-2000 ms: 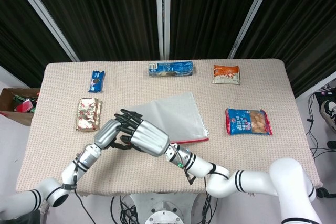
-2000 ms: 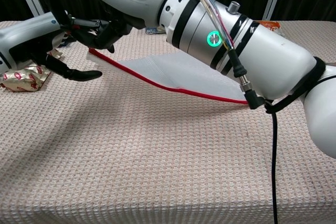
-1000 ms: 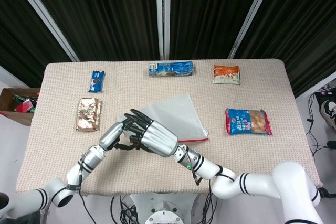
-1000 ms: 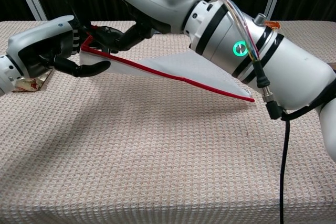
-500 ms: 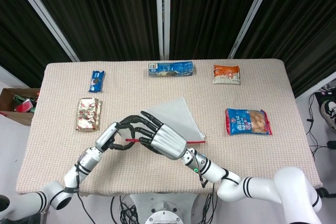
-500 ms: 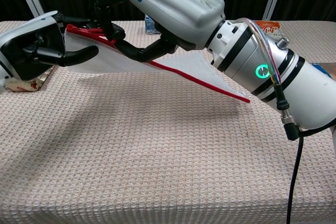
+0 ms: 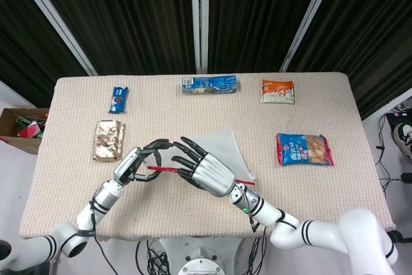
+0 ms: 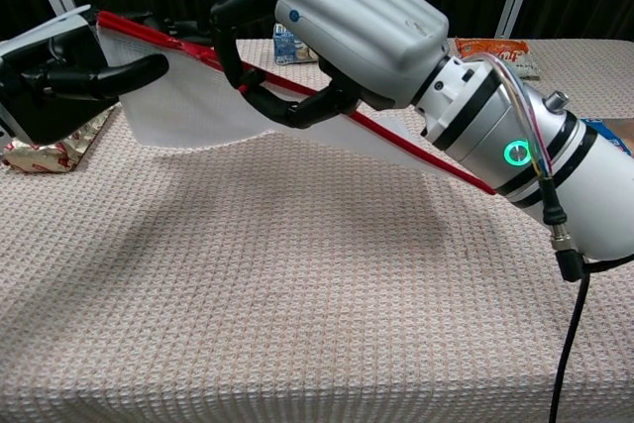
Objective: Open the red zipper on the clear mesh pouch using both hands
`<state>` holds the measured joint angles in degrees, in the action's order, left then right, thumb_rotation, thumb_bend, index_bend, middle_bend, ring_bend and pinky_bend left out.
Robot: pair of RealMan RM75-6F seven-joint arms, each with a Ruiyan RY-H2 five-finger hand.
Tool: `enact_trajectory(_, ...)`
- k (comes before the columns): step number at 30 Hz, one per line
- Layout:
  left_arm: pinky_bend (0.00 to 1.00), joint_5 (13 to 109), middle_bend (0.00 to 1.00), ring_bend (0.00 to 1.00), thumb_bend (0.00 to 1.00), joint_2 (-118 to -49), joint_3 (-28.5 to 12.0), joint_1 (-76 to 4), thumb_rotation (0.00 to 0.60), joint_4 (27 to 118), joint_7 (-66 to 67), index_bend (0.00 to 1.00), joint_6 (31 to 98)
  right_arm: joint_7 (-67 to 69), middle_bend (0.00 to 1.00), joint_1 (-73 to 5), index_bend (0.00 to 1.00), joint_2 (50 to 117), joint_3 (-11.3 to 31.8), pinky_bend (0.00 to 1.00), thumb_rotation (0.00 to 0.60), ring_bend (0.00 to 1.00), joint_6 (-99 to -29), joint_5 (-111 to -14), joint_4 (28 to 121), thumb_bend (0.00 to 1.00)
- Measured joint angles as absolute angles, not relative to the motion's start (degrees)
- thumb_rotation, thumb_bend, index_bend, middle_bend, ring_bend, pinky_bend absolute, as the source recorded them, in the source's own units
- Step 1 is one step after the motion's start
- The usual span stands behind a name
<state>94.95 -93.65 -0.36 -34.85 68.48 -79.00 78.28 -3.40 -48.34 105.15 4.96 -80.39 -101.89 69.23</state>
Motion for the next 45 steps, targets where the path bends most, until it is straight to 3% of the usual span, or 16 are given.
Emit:
enact_trajectory(27, 0.17, 87.0, 0.23, 0.12, 0.48, -94.0, -2.7, -30.5, 0.6, 61.2, -77.6, 0.66, 74.6, -5.8, 0.28, -37.2, 0.92, 93.6, -2.0, 0.0, 0.6, 0.0, -84.6, -103.4, 71.1, 0.49)
enact_trajectory(45, 0.17, 87.4, 0.23, 0.12, 0.47, -94.4, -2.9, -29.0, 0.6, 60.9, -75.4, 0.66, 73.5, -4.0, 0.28, -31.5, 0.92, 91.2, -3.8, 0.0, 0.6, 0.0, -85.9, -103.4, 70.4, 0.49)
